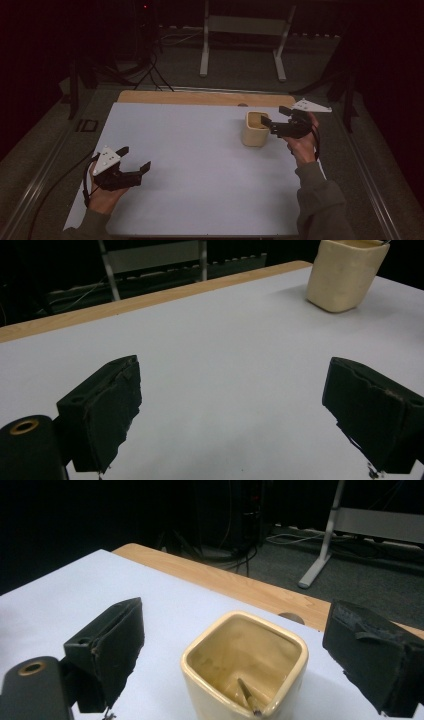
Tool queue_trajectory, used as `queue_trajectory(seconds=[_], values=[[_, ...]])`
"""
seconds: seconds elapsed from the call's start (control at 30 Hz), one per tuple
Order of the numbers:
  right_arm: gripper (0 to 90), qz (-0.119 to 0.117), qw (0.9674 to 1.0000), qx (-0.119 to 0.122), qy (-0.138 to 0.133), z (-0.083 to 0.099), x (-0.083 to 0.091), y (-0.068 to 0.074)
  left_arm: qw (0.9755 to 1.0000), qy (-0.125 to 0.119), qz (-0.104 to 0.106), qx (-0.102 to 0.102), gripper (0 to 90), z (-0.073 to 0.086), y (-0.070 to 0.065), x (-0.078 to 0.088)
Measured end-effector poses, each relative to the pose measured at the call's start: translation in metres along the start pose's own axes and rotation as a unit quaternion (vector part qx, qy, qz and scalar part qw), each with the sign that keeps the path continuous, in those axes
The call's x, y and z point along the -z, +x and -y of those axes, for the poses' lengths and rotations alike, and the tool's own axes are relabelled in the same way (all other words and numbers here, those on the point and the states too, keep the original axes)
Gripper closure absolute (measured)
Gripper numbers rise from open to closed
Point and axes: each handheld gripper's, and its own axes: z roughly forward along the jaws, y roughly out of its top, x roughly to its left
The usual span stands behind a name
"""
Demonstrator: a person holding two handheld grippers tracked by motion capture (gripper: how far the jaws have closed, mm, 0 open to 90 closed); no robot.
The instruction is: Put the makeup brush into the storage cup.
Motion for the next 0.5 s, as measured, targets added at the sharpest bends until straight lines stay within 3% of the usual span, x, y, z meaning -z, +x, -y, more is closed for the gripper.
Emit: queue_trajectory(seconds=[0.5], values=[[9.6, -0.014, 0.9999, 0.005, 0.007, 0.024, 0.021, 0.002, 1.0, -0.003, 0.003, 0.0, 9.9, 0.0, -0.001, 0.001]])
